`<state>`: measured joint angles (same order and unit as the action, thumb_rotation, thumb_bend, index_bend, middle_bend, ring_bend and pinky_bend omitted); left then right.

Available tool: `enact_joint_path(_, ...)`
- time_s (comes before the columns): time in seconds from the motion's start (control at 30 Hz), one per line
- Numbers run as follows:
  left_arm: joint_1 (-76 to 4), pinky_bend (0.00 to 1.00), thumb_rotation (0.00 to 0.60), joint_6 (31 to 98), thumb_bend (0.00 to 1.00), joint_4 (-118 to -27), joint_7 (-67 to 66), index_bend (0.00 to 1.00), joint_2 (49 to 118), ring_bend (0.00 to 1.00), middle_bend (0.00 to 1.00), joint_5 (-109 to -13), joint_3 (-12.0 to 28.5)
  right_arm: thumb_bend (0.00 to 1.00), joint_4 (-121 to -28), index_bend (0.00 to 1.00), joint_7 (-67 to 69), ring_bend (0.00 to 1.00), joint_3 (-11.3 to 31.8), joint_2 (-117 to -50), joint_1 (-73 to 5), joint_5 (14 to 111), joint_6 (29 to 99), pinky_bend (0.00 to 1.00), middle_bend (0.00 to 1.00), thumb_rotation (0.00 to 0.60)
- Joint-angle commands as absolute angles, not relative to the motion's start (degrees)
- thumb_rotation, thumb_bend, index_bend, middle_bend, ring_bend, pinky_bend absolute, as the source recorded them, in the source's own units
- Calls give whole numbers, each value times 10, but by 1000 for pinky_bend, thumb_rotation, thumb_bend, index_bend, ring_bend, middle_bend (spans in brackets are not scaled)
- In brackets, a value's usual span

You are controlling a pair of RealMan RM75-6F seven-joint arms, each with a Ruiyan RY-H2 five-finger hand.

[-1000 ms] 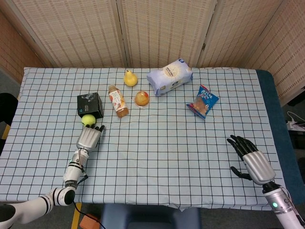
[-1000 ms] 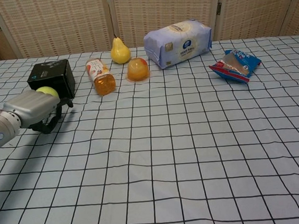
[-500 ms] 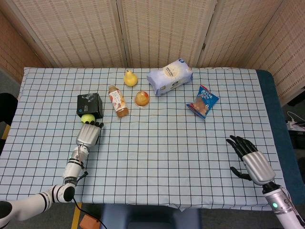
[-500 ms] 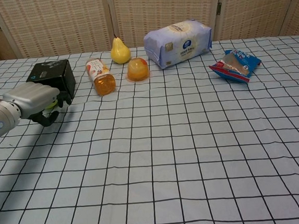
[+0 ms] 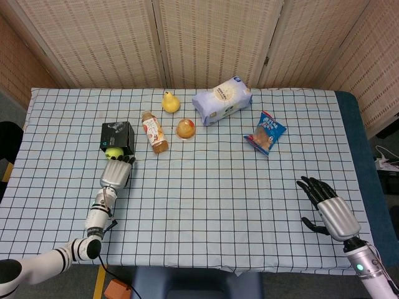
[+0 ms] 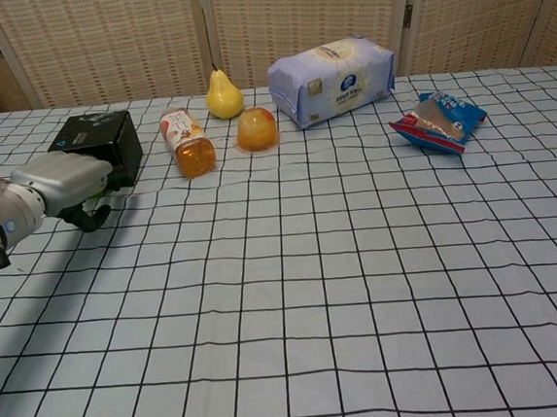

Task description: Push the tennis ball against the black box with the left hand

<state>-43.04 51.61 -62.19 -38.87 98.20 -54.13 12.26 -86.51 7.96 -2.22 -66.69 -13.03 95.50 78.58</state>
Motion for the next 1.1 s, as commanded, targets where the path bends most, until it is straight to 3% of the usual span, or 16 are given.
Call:
enact_joint_path(0.03,-433,250,600,505,565,-624,-391,116,980,92,83,-529,121,205,-865,18,79,0,-22,-667,-130,955,787,109,0,600)
enact_joint_path(0.23,-436,185,600,497,546,-633,-389,1,974,2,0,-515,117,205,-865,18,80,0,-22,-667,-130,955,787,109,0,600)
enact_joint_path(1.1,-432,175,600,505,540,-678,-352,6,937,0,0,-527,88,206,-867,18,82,0,-24,-665,-129,961,792,109,0,600)
